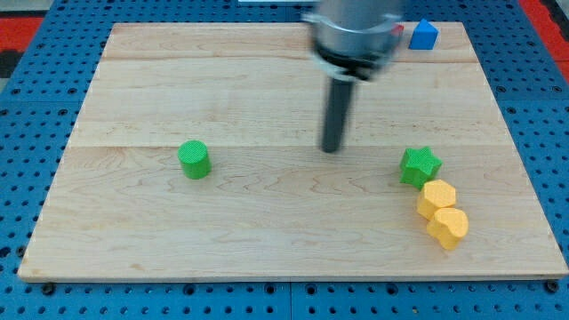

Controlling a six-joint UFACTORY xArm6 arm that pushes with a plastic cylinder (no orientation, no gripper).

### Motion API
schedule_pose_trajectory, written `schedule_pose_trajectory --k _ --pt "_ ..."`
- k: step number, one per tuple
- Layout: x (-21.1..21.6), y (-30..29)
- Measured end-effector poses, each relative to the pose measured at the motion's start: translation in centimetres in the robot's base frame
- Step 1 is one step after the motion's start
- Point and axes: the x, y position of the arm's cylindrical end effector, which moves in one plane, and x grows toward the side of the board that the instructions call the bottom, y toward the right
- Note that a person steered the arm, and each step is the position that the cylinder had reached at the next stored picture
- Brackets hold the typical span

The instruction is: Move the green circle into the green star and yellow hexagon

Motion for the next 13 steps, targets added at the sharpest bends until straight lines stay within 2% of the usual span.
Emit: schedule_pose_trajectory --k 1,2,3,4,5,6,7,8,9,10,11,12,13 --pt "-3.3 -9.4" --pt "0.2 -14.8" --pt "4.6 -12.2" --pt "6.1 -0.4" --pt "4.7 -5.9" --pt "5.1 -11.5" --pt "10.5 -6.0" --pt "12.0 0.0" --pt "11.4 6.2" --pt "11.1 -0.3" --pt "9.0 3.9" --pt "8.7 6.6" --pt "11.1 7.2"
